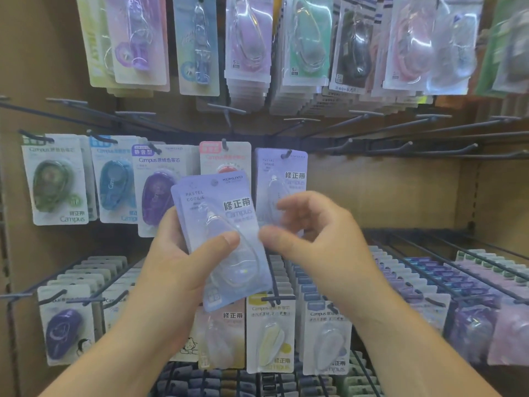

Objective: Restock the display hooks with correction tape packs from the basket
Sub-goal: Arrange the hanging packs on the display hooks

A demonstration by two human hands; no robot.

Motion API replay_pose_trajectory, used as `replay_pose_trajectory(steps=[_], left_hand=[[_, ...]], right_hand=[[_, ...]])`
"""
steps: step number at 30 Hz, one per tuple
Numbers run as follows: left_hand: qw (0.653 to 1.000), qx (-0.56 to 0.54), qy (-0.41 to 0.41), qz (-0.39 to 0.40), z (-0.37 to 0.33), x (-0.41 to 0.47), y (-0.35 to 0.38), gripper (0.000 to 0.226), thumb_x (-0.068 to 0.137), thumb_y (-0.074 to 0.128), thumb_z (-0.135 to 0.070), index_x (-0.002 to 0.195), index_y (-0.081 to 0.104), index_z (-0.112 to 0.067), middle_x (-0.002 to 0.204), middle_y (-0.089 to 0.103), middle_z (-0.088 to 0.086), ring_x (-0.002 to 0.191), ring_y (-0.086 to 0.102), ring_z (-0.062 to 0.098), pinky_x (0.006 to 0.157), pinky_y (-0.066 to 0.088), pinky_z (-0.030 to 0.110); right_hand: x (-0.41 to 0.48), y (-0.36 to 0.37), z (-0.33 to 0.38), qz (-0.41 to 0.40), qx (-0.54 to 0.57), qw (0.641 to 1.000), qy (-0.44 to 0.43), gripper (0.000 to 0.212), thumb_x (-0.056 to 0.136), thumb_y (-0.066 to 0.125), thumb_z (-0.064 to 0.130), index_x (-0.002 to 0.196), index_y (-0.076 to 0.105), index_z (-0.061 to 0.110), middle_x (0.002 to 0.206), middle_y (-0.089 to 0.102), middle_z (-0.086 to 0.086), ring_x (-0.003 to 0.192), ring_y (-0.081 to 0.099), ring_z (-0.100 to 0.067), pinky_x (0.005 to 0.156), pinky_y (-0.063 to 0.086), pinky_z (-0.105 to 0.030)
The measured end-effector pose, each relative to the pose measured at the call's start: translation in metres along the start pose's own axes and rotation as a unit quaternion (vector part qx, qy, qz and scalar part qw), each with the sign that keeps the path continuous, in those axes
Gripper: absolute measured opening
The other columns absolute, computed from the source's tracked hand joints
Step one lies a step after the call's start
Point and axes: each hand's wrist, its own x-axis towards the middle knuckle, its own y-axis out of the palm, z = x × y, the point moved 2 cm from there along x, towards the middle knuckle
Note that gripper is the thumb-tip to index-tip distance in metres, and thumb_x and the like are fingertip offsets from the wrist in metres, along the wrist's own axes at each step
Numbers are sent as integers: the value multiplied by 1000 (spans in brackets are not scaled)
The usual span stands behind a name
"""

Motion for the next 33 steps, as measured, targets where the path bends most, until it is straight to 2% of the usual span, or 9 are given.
replay_pose_trajectory(steps=[3,6,8,12,18,22,26,30,33], left_hand=[[1000,-14,0,12,2,-1,6,69,64,87,-25,129,62,-25,119,78,7,103,78,34,76,66,52],[1000,-21,16,10,1,-2,13,74,61,90,-30,129,61,-24,118,78,5,104,78,30,76,67,47],[999,-29,25,18,0,-3,16,69,68,89,-31,130,60,-25,120,78,3,105,78,29,75,66,41],[998,-46,20,45,-1,-6,19,56,80,71,-28,134,58,-29,122,78,0,107,77,25,72,65,35],[997,-35,19,64,2,-8,19,63,85,78,-10,138,56,-35,124,77,-1,109,77,25,75,65,34],[998,-1,43,44,4,-8,17,62,85,78,-6,137,56,-33,125,77,-3,114,75,21,89,63,33],[999,17,42,0,5,-4,8,64,75,85,-10,129,60,-33,119,78,-6,111,75,17,82,62,33],[999,28,44,-10,2,-3,5,65,74,86,-12,130,60,-33,118,78,-7,109,75,15,84,58,37],[998,27,49,-12,0,-4,4,58,76,72,-17,131,60,-31,119,78,-6,110,75,15,88,57,41]], right_hand=[[-15,11,7,96,4,995,17,46,68,92,46,106,70,34,101,75,10,93,71,-10,79,61,-32],[-18,12,10,91,24,995,15,37,75,90,35,107,72,30,100,77,10,90,73,-11,79,62,-36],[-19,11,8,87,41,995,16,33,77,88,34,107,73,29,99,77,8,89,74,-15,79,63,-41],[-20,8,2,81,91,992,25,32,81,84,30,110,72,23,104,78,2,96,75,-20,86,62,-49],[-16,1,-4,68,171,982,41,40,80,74,31,116,67,15,106,79,-1,99,75,-18,82,60,-32],[-13,-2,-5,44,147,988,14,32,89,70,27,120,62,19,105,79,1,97,76,-17,77,61,-33],[-3,-10,-8,-8,126,992,14,18,100,62,23,118,61,26,103,77,3,92,76,-17,61,58,-30],[9,-12,-13,-29,101,994,23,18,104,58,23,121,61,27,108,76,6,94,75,-15,61,59,-29],[13,-11,-17,-39,81,995,31,17,104,58,24,119,61,28,105,76,7,92,76,-13,61,61,-31]])
